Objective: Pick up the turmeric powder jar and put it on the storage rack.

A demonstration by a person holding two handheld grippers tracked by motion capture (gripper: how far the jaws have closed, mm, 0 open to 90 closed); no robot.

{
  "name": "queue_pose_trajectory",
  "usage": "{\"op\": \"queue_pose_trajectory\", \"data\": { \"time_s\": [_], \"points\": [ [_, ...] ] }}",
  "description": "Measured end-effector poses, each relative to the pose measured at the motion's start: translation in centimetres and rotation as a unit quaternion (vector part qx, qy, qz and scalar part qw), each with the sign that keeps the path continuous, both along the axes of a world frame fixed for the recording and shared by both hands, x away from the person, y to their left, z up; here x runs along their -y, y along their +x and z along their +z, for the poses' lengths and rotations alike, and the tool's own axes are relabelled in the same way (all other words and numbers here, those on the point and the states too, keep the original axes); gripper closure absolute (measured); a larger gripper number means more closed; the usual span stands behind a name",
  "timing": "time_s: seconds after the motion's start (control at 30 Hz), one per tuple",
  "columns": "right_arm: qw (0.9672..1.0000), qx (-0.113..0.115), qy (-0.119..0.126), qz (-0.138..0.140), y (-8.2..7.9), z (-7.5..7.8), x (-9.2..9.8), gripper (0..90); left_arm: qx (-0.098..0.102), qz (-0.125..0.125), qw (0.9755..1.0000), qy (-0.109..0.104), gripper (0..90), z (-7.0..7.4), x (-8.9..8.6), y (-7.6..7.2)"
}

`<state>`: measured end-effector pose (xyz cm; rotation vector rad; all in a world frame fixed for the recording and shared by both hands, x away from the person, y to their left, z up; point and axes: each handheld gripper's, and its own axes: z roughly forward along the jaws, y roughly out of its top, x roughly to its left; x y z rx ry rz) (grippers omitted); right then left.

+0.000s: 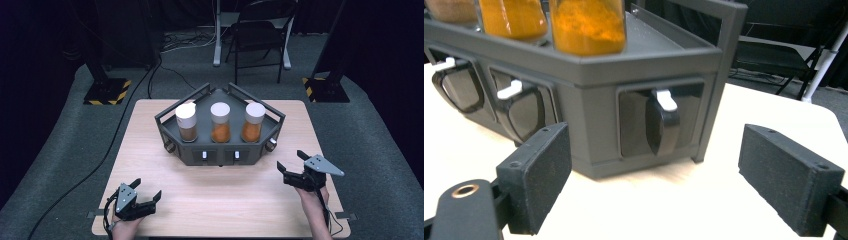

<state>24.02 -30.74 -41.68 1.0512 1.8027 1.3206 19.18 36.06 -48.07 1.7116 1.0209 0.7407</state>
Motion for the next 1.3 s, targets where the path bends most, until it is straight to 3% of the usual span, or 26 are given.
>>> {"op": "queue_pose_trajectory", "data": {
  "time_s": [0.33, 0.6, 1.3],
  "points": [
    [1.0000, -0.003, -0.003, -0.001, -2.6, -3.0, 1.6, 11.4, 0.001, 0.000, 1.0000, 0.002, 10.2, 0.0, 0.1, 0.0],
    [0.9998, -0.019, 0.002, 0.002, -3.5, -5.1, 2.5, 11.2, 0.003, 0.001, 1.0000, 0.004, 10.2, 0.0, 0.2, -0.1],
    [0.9996, -0.027, 0.000, -0.001, -4.2, -6.4, 2.8, 11.9, 0.001, 0.002, 1.0000, 0.003, 10.2, 0.0, 0.1, -0.1]
  ]
}}
